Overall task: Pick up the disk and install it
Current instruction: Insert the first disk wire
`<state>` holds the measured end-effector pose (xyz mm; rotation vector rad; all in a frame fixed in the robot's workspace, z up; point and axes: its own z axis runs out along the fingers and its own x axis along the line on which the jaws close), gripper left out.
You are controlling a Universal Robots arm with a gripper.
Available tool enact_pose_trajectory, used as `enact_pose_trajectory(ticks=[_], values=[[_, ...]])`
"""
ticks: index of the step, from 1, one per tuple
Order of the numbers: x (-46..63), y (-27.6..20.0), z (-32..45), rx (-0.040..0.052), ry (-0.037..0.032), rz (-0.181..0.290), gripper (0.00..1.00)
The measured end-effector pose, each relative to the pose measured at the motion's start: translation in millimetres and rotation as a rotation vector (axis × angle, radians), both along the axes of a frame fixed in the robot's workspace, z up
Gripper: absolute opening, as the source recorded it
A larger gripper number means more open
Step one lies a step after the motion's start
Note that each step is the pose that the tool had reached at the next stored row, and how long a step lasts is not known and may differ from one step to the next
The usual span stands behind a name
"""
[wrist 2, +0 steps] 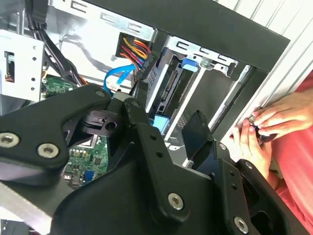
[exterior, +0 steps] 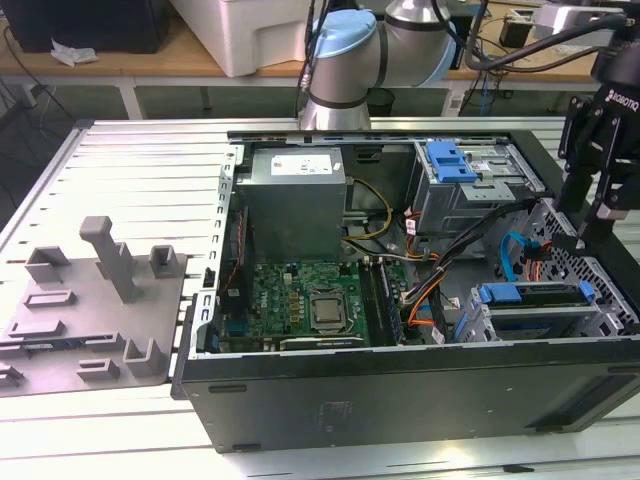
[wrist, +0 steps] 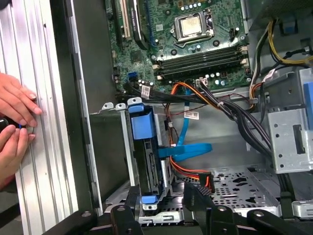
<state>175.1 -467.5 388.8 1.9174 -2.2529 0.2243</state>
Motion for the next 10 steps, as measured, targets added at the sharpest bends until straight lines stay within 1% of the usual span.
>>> enact_pose_trajectory(ticks=[1, 3, 4, 5, 9, 10], values=[[0.1, 1.4, -0.3, -0.0021, 0.0003, -0.001, 0.56], [1.2, 6.5, -1.8, -0.0097, 0.0021, -0.004, 0.56], [2.8, 9.2, -2.6, -0.0154, 0.0039, -0.005, 0.56], [4.7, 11.6, -3.8, -0.0235, 0.0071, -0.006, 0.56], [8.4, 15.9, -6.3, -0.0404, 0.0144, -0.008, 0.56], [9.6, 17.4, -7.1, -0.0467, 0.0170, -0.009, 0.55]])
